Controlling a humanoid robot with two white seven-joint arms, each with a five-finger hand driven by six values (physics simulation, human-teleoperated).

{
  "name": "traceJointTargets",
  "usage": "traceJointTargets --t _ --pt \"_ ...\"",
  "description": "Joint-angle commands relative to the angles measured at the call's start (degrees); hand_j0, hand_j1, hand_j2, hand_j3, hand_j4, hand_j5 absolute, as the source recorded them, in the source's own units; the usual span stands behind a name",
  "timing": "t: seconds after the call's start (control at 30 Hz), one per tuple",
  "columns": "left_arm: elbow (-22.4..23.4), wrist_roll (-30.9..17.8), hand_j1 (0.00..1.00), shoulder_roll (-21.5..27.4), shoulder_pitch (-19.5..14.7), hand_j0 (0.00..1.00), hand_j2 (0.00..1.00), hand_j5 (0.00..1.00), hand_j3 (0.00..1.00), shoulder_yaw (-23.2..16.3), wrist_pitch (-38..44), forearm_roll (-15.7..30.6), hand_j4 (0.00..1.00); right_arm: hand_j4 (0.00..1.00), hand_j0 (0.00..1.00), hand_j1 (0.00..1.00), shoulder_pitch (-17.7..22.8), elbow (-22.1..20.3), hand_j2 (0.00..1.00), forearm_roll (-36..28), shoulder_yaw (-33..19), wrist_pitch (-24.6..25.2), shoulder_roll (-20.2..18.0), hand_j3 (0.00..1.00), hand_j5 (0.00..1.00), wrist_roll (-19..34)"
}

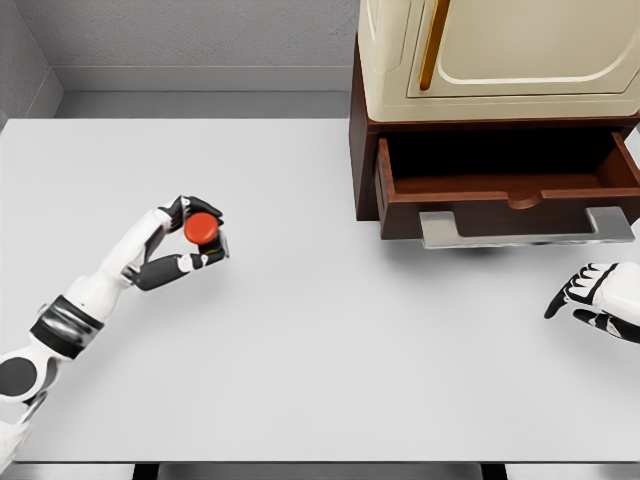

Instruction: Put the switch into the drawer with left arm, and close the drawer with right arm

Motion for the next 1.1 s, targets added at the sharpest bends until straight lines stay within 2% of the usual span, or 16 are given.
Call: traceJointTargets --t 0.0,0.3,0.43,0.67,0.97,1.07 --pt "-0.8 0.1 0.37 -0.1 -0.1 0.37 0.37 0.37 0.37 -0.1 0.1 -0.1 0.37 0.53 0.53 0.53 0.0 0.0 0.53 -0.4 -0.1 0.0 -0.1 0.53 0.53 0.0" --pt "-1.2 0.1 0.36 -4.4 -4.3 0.36 0.36 0.36 0.36 -0.4 0.2 -0.3 0.36 0.53 0.53 0.53 0.0 0.0 0.53 -0.4 -0.1 0.0 0.0 0.53 0.53 0.0" --pt "-1.2 -0.2 0.36 -5.5 -8.1 0.36 0.36 0.36 0.36 -3.3 3.0 -0.2 0.36 0.53 0.53 0.53 0.0 0.0 0.53 -0.3 -0.1 0.0 0.0 0.53 0.53 0.1" --pt "-0.9 -0.3 0.36 -8.6 -11.8 0.36 0.36 0.36 0.36 -5.5 4.0 -0.3 0.36 0.53 0.53 0.53 0.0 0.0 0.53 -0.2 -0.1 0.0 0.1 0.53 0.53 0.1" --pt "-0.8 -0.4 0.36 -12.9 -14.9 0.36 0.36 0.36 0.36 -6.1 4.8 -0.4 0.36 0.53 0.53 0.53 0.1 0.0 0.53 -0.3 -0.1 0.0 0.1 0.53 0.53 0.1" --pt "-0.7 -0.4 0.36 -15.7 -16.1 0.36 0.36 0.36 0.36 -6.7 6.6 -3.9 0.36 0.53 0.53 0.53 0.0 0.0 0.53 -0.3 -0.1 0.0 0.1 0.53 0.53 0.1"
